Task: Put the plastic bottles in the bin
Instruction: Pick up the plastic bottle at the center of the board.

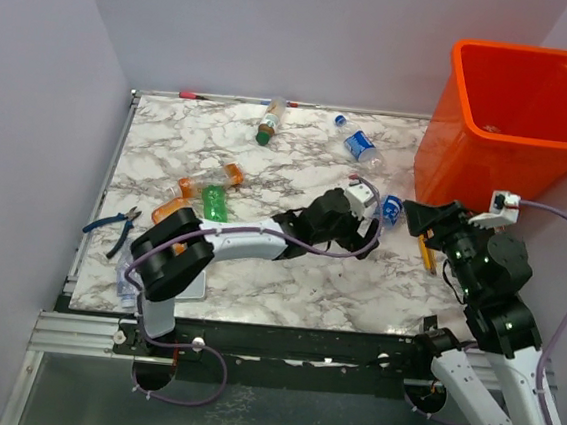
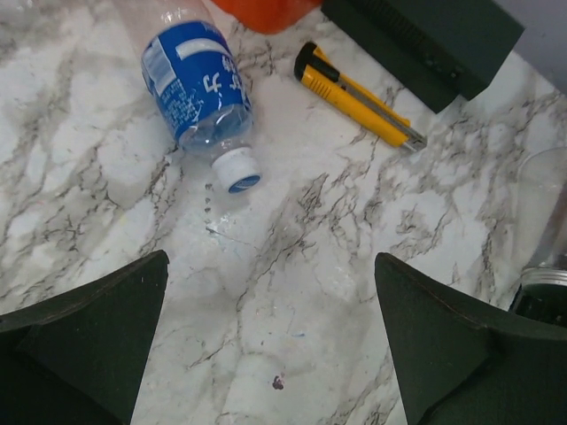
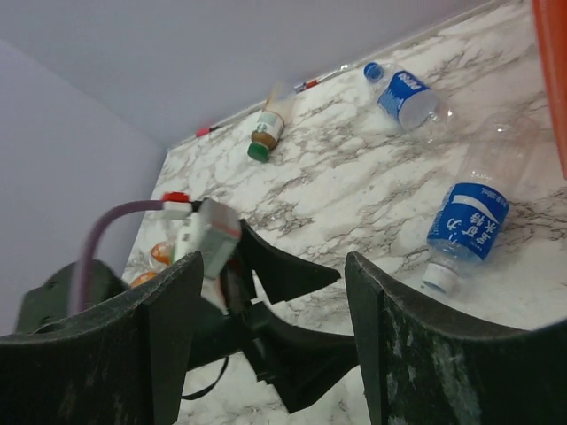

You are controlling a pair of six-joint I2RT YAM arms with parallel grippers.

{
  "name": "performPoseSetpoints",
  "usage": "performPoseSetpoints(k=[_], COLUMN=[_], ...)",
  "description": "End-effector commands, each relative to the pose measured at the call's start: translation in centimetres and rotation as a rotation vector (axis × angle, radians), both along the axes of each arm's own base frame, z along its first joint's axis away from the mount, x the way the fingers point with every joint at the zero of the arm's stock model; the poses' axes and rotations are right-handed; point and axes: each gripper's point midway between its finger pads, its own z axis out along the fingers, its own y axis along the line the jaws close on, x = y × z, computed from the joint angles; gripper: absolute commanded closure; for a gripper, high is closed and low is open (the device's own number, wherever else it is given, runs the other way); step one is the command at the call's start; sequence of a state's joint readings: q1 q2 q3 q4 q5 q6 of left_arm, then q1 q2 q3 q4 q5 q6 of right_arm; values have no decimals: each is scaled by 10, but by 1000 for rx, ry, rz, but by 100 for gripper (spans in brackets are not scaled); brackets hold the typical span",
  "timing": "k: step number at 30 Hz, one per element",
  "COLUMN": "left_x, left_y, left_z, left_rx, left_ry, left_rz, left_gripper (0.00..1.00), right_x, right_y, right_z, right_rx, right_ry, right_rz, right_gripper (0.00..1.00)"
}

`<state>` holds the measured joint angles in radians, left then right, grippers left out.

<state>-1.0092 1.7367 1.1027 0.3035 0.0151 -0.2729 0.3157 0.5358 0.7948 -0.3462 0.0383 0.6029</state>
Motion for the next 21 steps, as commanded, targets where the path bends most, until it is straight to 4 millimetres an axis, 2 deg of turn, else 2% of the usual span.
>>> performPoseSetpoints(k=[1, 3, 7, 13, 16, 21], left_x=[5, 11, 23, 44, 51, 59], left_y=[-23, -31, -43, -46, -49, -60], left_z=[-31, -46, -69, -95, -102, -104], left_rx=[86, 126, 173, 206, 205, 199], left_ry=[104, 125, 154, 183, 192, 179], left_rz=[-16, -16, 6, 86, 97, 86], left_gripper=[1, 2, 11, 27, 32, 32], right_x=[-21, -30, -40, -50, -51, -49], right_y=[-36, -44, -53, -56, -56, -54], right_z=[-5, 0, 3, 13, 18, 18], right_rx=[18, 33, 30, 42, 41, 33], right_ry=[-1, -32, -34, -56, -61, -54], right_rz=[-164, -193, -222, -224, -222, -209], right_gripper=[31, 31, 31, 31, 31, 30])
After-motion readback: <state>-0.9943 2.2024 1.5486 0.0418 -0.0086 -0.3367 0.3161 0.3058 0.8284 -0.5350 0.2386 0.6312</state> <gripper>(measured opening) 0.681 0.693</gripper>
